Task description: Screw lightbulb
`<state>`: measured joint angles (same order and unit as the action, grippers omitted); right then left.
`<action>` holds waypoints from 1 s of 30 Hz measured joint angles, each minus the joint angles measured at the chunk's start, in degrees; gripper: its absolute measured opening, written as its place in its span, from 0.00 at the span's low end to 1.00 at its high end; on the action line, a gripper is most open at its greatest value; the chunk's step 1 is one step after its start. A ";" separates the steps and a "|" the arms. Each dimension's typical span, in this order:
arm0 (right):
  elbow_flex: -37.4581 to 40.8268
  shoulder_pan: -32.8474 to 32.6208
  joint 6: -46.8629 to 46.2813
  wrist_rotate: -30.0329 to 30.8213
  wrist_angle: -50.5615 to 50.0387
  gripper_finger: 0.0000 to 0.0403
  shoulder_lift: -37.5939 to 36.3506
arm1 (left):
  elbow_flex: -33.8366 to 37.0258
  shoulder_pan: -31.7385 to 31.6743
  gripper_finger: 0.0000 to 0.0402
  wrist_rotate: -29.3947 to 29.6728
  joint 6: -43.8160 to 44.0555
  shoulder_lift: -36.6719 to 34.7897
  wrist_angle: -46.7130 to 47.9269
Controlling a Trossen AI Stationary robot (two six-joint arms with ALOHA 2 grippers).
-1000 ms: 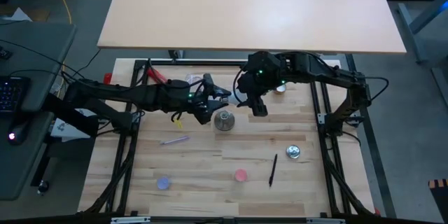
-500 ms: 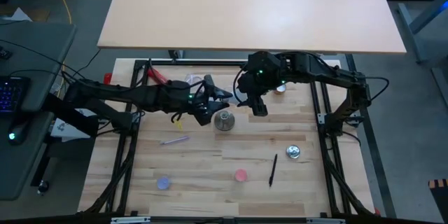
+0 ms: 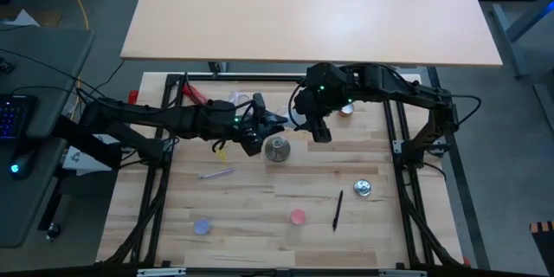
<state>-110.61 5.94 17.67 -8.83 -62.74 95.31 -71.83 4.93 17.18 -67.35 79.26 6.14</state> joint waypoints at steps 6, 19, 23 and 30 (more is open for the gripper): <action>0.00 -0.53 -0.29 0.02 0.09 0.56 0.00 | 0.00 0.11 0.24 0.93 0.00 0.00 -0.06; -1.75 -0.75 -2.11 4.21 -1.87 0.59 -0.15 | -0.03 0.07 0.23 2.49 -0.29 0.04 -0.72; -3.00 -0.75 -2.67 5.47 -2.91 0.63 -0.15 | -0.04 0.04 0.23 2.95 -0.43 0.04 -1.64; -3.21 -0.79 -2.62 8.69 -4.53 0.67 -0.22 | 0.02 0.00 0.23 3.68 -0.44 0.15 -2.76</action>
<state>-113.82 5.15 15.05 -0.14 -67.27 95.09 -71.81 4.93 20.86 -67.79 79.42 3.38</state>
